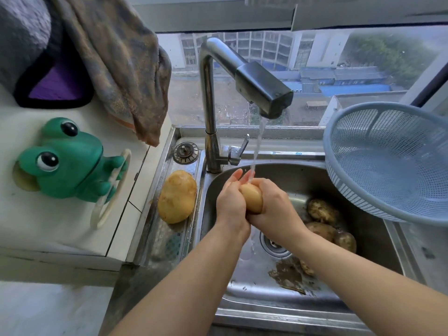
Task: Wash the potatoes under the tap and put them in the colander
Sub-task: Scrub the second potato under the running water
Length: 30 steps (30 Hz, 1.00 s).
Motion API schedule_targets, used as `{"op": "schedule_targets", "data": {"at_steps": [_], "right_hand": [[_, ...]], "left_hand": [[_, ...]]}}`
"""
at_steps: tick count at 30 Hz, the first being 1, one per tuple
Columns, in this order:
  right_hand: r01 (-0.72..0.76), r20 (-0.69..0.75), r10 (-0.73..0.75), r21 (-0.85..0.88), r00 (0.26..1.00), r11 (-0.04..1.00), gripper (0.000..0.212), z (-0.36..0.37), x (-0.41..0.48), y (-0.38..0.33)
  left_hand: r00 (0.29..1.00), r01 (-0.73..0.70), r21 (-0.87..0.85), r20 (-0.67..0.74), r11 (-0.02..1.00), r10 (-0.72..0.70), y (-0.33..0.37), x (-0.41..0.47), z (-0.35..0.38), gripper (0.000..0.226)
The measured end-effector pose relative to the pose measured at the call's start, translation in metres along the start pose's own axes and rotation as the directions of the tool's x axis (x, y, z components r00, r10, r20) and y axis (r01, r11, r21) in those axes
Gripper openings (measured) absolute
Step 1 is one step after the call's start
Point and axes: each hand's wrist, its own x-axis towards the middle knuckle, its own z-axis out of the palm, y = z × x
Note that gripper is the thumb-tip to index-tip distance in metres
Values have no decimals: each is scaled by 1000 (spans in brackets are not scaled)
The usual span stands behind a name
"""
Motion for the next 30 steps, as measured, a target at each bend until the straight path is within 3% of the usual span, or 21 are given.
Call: {"op": "schedule_targets", "data": {"at_steps": [2, 5, 8, 11, 16, 20, 25, 30], "right_hand": [[-53, 11, 52, 116, 999, 992, 55, -2, 1, 2], [-157, 120, 125, 310, 985, 938, 47, -8, 5, 3], [-302, 305, 177, 434, 936, 849, 37, -14, 5, 4], [-338, 380, 171, 435, 909, 835, 35, -17, 6, 5], [-191, 300, 109, 259, 948, 947, 39, -16, 10, 2], [-87, 238, 59, 105, 969, 991, 46, -12, 7, 3], [-170, 307, 87, 253, 948, 952, 34, -18, 11, 1], [-360, 483, 118, 447, 868, 819, 31, -21, 12, -1]], "left_hand": [[993, -42, 46, 115, 998, 36, 0, -4, -4, 25], [946, -188, 269, 308, 945, 101, -2, -9, -18, 31], [892, -230, 433, 453, 872, 10, 2, -3, -36, 38], [877, -197, 488, 475, 850, -70, 12, 0, -39, 34], [929, -144, 447, 369, 883, -35, 13, 3, -22, 20], [962, 71, 296, 233, 952, -145, 9, 2, -14, 19], [940, 101, 161, 308, 982, -147, 10, -1, -24, 32], [880, 100, 168, 445, 981, -166, 13, -11, -37, 38]]}}
